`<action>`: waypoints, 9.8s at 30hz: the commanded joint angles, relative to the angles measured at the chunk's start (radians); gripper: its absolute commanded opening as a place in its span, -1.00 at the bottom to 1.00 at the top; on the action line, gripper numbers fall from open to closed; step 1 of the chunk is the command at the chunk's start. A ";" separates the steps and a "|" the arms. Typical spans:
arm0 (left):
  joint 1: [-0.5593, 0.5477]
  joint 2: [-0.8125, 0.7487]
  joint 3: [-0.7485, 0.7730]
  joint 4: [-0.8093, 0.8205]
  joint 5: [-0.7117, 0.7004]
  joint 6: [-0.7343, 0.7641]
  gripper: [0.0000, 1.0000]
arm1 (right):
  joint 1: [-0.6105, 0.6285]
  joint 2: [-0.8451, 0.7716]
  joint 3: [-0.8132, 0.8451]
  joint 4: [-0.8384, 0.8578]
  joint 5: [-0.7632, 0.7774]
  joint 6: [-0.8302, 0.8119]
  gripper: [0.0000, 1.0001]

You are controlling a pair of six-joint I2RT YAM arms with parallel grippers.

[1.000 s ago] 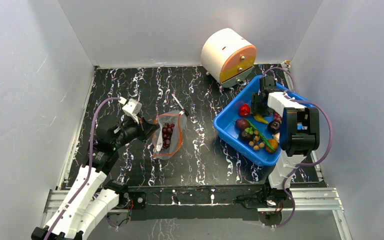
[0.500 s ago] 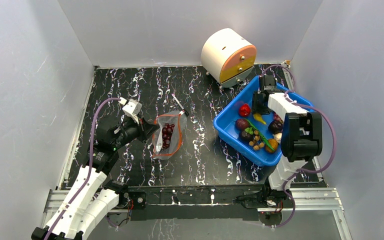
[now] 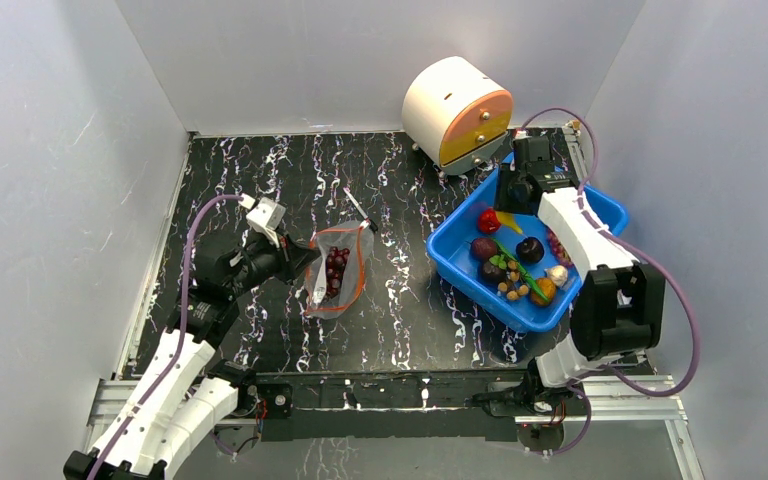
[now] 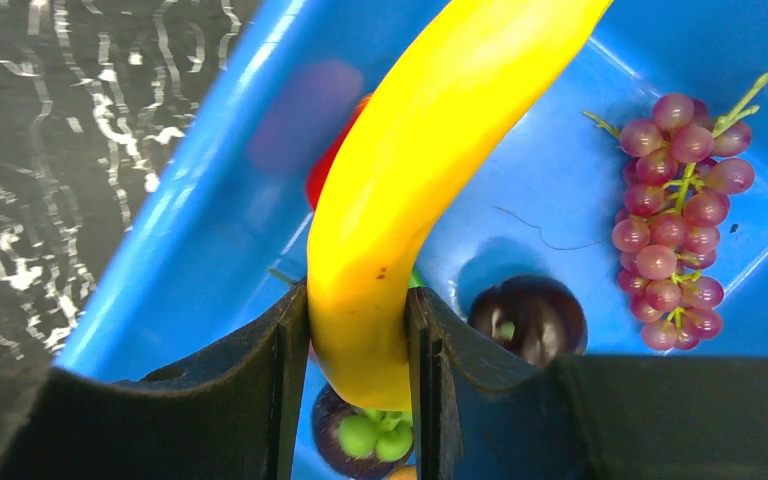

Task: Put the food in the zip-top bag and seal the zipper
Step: Pick up the fake fruit from the bin, then place the fake fruit in the zipper food storage bag, then pick up the fake fruit from the bin, then place the fake fruit in the zipper food storage bag.

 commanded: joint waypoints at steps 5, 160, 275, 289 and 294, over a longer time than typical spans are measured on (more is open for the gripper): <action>-0.006 -0.006 -0.009 0.042 0.023 -0.031 -1.00 | 0.162 -0.158 0.135 -0.069 0.012 0.084 -0.65; -0.008 -0.001 -0.030 0.206 0.042 -0.041 -1.00 | 0.105 -0.192 -0.087 0.201 0.381 0.175 0.07; -0.007 0.195 0.233 -0.144 0.077 -0.245 -1.00 | 0.805 -0.470 -0.093 0.272 -0.184 0.481 0.07; -0.008 0.194 0.264 -0.195 0.100 -0.249 -1.00 | 0.981 -0.301 -0.038 0.374 0.000 0.480 0.10; -0.008 0.187 0.270 -0.204 0.093 -0.245 -1.00 | 0.982 -0.262 -0.026 0.377 0.036 0.475 0.11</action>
